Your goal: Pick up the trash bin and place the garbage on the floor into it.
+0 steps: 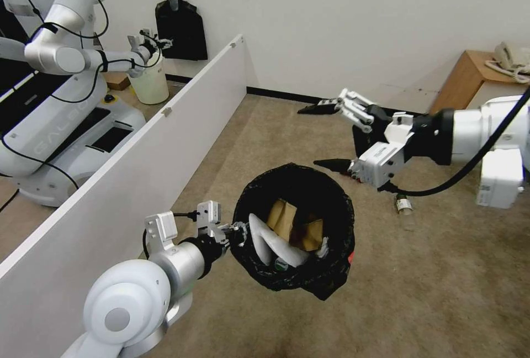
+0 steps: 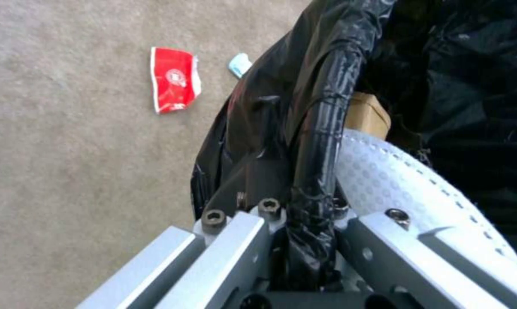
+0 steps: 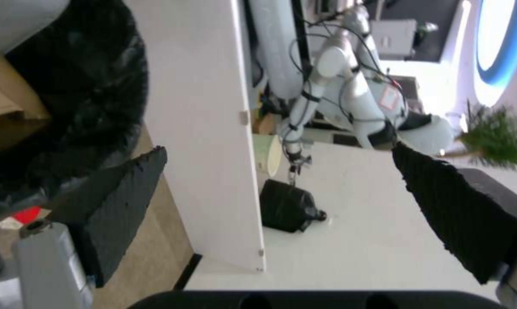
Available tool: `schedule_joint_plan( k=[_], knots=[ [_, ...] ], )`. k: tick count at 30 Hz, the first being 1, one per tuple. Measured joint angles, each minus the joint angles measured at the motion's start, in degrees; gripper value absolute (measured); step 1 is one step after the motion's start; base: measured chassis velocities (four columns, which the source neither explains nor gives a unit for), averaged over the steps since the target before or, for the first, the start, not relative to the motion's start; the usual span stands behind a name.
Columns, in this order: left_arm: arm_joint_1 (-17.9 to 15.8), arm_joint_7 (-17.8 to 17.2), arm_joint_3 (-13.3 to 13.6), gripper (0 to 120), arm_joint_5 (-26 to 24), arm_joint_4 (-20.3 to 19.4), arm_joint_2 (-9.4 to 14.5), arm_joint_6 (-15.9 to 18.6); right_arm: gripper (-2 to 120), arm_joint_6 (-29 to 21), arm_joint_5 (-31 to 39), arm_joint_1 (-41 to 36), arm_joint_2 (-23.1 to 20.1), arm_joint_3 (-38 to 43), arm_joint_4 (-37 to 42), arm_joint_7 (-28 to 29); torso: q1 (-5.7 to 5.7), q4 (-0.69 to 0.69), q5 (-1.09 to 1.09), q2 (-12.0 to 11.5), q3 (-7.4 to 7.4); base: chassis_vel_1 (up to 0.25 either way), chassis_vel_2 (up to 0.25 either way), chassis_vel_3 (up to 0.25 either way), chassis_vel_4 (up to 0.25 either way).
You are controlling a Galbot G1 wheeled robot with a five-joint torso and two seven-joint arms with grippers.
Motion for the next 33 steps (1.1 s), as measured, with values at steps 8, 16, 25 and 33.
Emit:
schedule_joint_plan(
  k=[8, 16, 25, 33],
  knots=[
    [4.1, 1.7, -2.3, 0, 4.7, -0.8, 1.3, 0.0, 100, -4.2, 7.5, -2.7, -2.0, 1.8, -1.4, 4.4, 0.0, -0.01, 0.0, 0.0, 0.0, 0.0, 0.0, 0.0, 0.0],
    [10.6, 5.2, -5.6, 0, 12.3, -1.1, 1.8, 0.0, 100, -7.2, 13.0, -5.7, -1.2, 1.7, -3.5, 8.4, 0.0, 0.0, -0.01, 0.0, 0.0, 0.0, 0.0, 0.0, 0.0],
    [15.6, 9.9, -9.4, 0, 20.9, -1.0, 0.4, 0.0, 100, -8.9, 17.1, -15.4, 1.3, 3.3, -6.2, 16.7, 0.0, 0.0, 0.0, 0.0, 0.0, 0.0, 0.0, 0.0, 0.0],
    [18.2, 11.2, -12.5, 0, 24.6, -1.0, -1.5, 0.0, 100, -9.8, 19.4, -22.6, 5.3, 3.4, -8.4, 22.0, 0.0, 0.02, -0.01, 0.0, 0.0, 0.0, 0.0, 0.0, 0.0]
  ],
)
